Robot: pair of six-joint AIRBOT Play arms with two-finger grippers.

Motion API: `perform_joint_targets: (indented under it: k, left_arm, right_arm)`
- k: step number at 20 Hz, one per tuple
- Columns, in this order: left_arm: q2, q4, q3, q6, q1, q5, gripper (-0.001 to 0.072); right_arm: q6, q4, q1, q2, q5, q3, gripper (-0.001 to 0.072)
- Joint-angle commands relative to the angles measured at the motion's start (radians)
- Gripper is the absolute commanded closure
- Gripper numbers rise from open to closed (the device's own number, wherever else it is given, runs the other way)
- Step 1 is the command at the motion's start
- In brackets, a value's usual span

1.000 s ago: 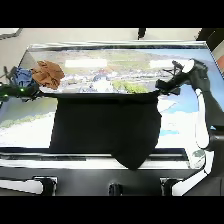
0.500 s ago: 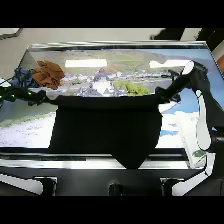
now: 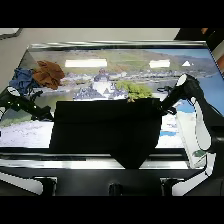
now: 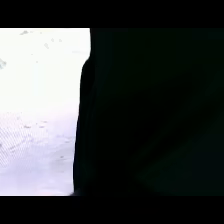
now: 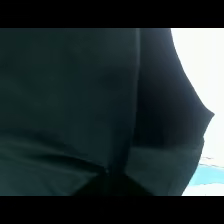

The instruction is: Fold the shirts.

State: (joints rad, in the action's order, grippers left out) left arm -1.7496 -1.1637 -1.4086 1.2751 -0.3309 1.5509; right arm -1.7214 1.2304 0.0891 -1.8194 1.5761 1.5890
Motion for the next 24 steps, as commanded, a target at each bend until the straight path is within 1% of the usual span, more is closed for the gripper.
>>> perform_joint_targets:
  k: [1, 2, 3, 5, 7, 9, 11, 13, 16, 21, 22, 23, 24]
  left_arm:
    - [0.012, 0.004, 0.0, 0.024, -0.015, 0.019, 0.03]
    - [0.023, 0.003, -0.011, 0.026, -0.026, 0.032, 0.0302]
    - [0.041, 0.0, -0.013, 0.026, -0.04, 0.05, 0.0302]
    - [0.084, -0.018, 0.01, 0.027, -0.07, 0.076, 0.0302]
    - [0.158, -0.019, 0.124, 0.026, -0.102, 0.055, 0.0302]
    - [0.254, -0.044, 0.318, 0.01, -0.139, -0.013, 0.0303]
    - [0.338, -0.064, 0.493, -0.021, -0.185, -0.075, 0.0306]
    - [0.392, -0.064, 0.615, -0.05, -0.233, -0.105, 0.0306]
    - [0.407, -0.058, 0.708, -0.073, -0.257, -0.138, 0.0307]
    - [0.406, -0.003, 0.729, -0.071, -0.239, -0.216, 0.0313]
    - [0.405, 0.013, 0.732, -0.071, -0.237, -0.229, 0.0341]
    - [0.405, 0.032, 0.738, -0.072, -0.234, -0.235, 0.0393]
    - [0.405, 0.05, 0.747, -0.072, -0.229, -0.24, 0.0401]
  right_arm:
    - [0.007, -0.011, 0.009, 0.02, 0.021, -0.003, 0.0339]
    - [0.039, -0.003, 0.023, 0.043, 0.058, -0.002, 0.0319]
    - [0.051, 0.015, 0.042, 0.066, 0.09, -0.003, 0.0317]
    - [0.05, 0.054, 0.09, 0.122, 0.135, -0.024, 0.0317]
    - [0.05, 0.114, 0.1, 0.217, 0.085, -0.148, 0.0317]
    - [0.058, 0.085, 0.1, 0.327, -0.009, -0.337, 0.0317]
    - [0.093, 0.039, 0.1, 0.425, -0.097, -0.514, 0.0317]
    - [0.117, 0.037, 0.1, 0.48, -0.121, -0.607, 0.0318]
    - [0.14, 0.037, 0.1, 0.507, -0.114, -0.64, 0.0318]
    - [0.167, 0.038, 0.1, 0.507, -0.091, -0.641, 0.0318]
    - [0.168, 0.038, 0.1, 0.507, -0.083, -0.641, 0.0318]
    - [0.172, 0.038, 0.1, 0.507, -0.076, -0.642, 0.0318]
    - [0.174, 0.04, 0.1, 0.508, -0.072, -0.644, 0.0318]
